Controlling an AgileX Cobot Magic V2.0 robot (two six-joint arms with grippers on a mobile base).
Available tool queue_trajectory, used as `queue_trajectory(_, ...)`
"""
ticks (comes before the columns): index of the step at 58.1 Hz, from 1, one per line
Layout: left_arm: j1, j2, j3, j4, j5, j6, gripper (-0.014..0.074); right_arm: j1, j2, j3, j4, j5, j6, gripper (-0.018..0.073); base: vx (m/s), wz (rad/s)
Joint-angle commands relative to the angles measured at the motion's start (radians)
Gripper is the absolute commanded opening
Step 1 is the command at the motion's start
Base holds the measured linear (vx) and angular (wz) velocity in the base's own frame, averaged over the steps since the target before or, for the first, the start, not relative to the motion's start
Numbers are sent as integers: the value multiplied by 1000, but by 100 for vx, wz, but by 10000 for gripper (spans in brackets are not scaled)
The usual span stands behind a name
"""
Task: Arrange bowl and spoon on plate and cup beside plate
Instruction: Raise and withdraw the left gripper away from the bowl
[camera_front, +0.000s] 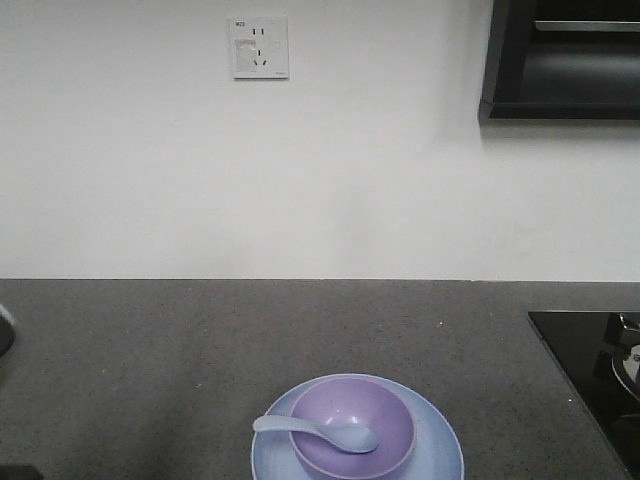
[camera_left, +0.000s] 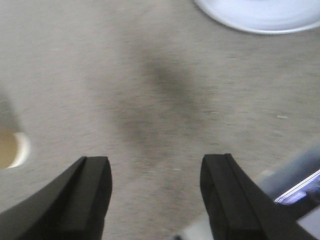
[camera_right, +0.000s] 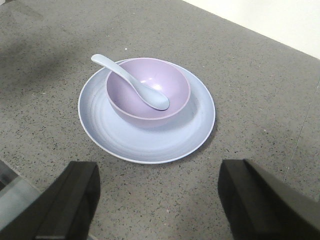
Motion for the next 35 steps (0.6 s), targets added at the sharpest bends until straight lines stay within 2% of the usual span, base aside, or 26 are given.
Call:
queue_trajectory(1,35,52,-74,137,-33,-28,489,1,-5,-28,-7,-76,-7,561,0,0)
queue_trajectory(10,133,172,-152,255,-47,-28,489,1,-5,-28,-7,-76,-7,561,0,0)
queue_trajectory(20,290,321,-279,253,-18,-4,489,1,-5,-28,-7,-77,-7,561,0,0)
queue_trajectory(25,373,390,-359,208,6,30,489,1,-5,-28,-7,-79,-7,561,0,0)
queue_trajectory(35,559,490,-512,12,31,136,489,1,-5,-28,-7,-78,-7,561,0,0)
